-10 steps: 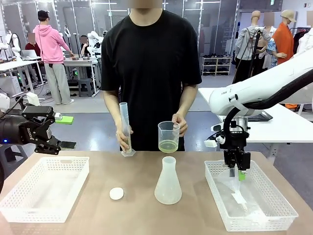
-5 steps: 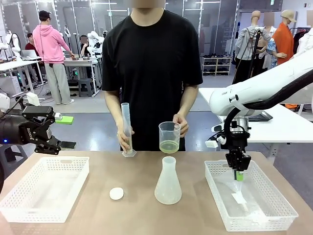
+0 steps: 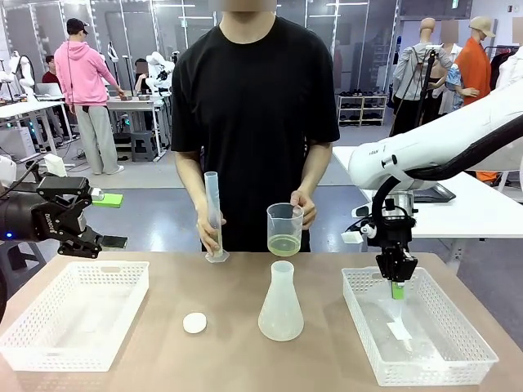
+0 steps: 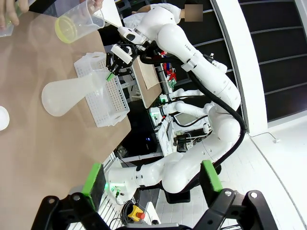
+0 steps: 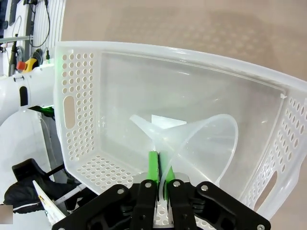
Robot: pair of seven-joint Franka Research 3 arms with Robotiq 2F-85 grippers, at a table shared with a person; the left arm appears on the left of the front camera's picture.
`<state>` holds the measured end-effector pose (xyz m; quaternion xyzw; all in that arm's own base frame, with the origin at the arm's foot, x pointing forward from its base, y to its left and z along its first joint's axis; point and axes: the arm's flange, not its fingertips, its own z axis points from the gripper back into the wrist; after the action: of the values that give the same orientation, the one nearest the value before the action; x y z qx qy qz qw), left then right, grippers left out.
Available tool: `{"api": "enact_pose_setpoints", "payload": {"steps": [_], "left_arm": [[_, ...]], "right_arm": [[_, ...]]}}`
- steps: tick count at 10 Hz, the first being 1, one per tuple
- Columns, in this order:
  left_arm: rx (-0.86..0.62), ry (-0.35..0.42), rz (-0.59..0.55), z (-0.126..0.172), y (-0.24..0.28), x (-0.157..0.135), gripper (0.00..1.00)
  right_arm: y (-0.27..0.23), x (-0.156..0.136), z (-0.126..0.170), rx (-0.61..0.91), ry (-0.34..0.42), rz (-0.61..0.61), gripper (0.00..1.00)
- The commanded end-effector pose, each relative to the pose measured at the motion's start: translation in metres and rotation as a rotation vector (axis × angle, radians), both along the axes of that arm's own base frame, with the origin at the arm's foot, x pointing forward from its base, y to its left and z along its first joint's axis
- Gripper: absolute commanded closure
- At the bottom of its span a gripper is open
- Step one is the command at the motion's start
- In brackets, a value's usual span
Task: Prepare the solutions needed for the experiment.
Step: Pick up the Plastic Funnel and insert it into the Big flask.
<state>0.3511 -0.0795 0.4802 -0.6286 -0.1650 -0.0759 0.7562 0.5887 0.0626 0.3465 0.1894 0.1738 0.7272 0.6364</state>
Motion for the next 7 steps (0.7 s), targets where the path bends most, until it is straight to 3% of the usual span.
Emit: {"api": "enact_pose_setpoints", "payload": {"steps": [1,5,7], "left_arm": [[-0.028,0.009,0.002,0.002,-0.003,0.001,0.0],[-0.028,0.009,0.002,0.002,-0.003,0.001,0.0],[-0.028,0.009,0.002,0.002,-0.003,0.001,0.0]], "right_arm": [[0.004,-0.02,0.026,-0.036,-0.068,-0.062,1.0],[0.0,-0.069,0.124,-0.109,-0.383,-0.185,1.0],[0.001,-0.096,0.175,-0.105,-0.641,-0.269,1.0]]}}
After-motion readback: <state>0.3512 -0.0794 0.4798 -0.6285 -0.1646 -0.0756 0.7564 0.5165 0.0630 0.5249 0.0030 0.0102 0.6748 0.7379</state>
